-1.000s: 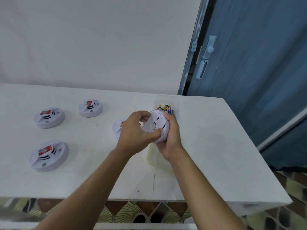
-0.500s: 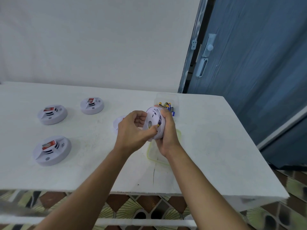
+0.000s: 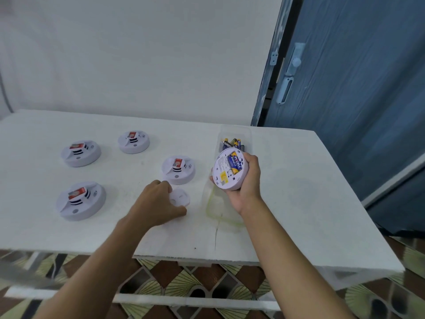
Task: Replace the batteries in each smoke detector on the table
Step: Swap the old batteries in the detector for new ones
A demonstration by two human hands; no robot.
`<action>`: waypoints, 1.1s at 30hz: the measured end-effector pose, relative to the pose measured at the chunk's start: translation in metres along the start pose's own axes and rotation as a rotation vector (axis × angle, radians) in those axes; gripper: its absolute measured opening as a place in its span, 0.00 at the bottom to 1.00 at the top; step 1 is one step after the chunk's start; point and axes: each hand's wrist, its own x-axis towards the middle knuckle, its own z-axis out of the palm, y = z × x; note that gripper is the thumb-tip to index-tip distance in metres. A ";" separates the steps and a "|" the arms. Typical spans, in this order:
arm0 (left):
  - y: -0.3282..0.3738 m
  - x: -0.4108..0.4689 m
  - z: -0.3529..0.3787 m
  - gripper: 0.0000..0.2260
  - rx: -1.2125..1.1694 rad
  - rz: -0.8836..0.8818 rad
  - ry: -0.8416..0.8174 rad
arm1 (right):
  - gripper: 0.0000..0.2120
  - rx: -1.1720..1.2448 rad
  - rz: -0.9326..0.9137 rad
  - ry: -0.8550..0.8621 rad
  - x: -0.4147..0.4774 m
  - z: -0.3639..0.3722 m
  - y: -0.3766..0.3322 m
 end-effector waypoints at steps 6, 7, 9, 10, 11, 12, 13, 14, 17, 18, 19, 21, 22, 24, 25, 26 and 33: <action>-0.001 0.002 0.007 0.26 0.074 -0.001 -0.039 | 0.27 0.017 0.028 -0.046 -0.002 -0.001 0.006; -0.001 0.002 0.006 0.28 0.107 -0.004 -0.050 | 0.26 0.017 0.025 -0.056 -0.003 -0.001 0.007; 0.003 0.000 0.003 0.31 0.210 -0.010 -0.050 | 0.25 0.030 0.021 -0.071 -0.004 -0.001 0.007; 0.007 -0.001 0.000 0.30 0.220 0.002 -0.016 | 0.24 0.042 0.021 -0.080 -0.006 0.000 0.007; 0.012 -0.002 -0.002 0.27 0.168 0.029 0.046 | 0.24 0.055 0.025 -0.089 -0.007 0.000 0.007; 0.018 -0.003 -0.004 0.24 0.058 0.083 0.135 | 0.24 0.065 0.030 -0.092 -0.009 0.001 0.007; 0.026 -0.005 -0.006 0.20 -0.082 0.166 0.233 | 0.24 0.070 0.033 -0.090 -0.010 0.001 0.006; 0.036 -0.007 -0.008 0.16 -0.202 0.255 0.312 | 0.26 0.071 0.032 -0.085 -0.011 0.002 0.007; 0.066 -0.013 -0.012 0.10 -0.393 0.403 0.411 | 0.29 0.074 0.011 -0.054 -0.014 0.003 0.007; 0.075 -0.013 -0.012 0.10 -0.426 0.410 0.413 | 0.28 0.073 0.008 -0.039 -0.015 0.003 0.007; 0.082 -0.013 -0.010 0.12 -0.449 0.406 0.407 | 0.27 0.074 0.008 -0.027 -0.016 0.003 0.007; 0.092 -0.011 -0.006 0.14 -0.471 0.381 0.379 | 0.25 0.075 0.003 -0.019 -0.018 0.002 0.005; 0.097 -0.010 -0.004 0.15 -0.470 0.370 0.363 | 0.24 0.079 0.001 -0.022 -0.019 0.001 0.003; 0.103 -0.008 -0.002 0.16 -0.461 0.361 0.340 | 0.21 0.077 -0.001 -0.028 -0.020 0.000 0.001; 0.106 -0.007 -0.001 0.17 -0.462 0.363 0.332 | 0.21 0.074 -0.006 -0.028 -0.021 -0.001 0.000; 0.108 -0.006 -0.001 0.17 -0.462 0.367 0.326 | 0.21 0.068 -0.013 -0.023 -0.021 -0.001 0.000; 0.119 -0.001 -0.002 0.16 -0.513 0.407 0.256 | 0.23 0.004 -0.059 0.002 -0.021 -0.008 -0.003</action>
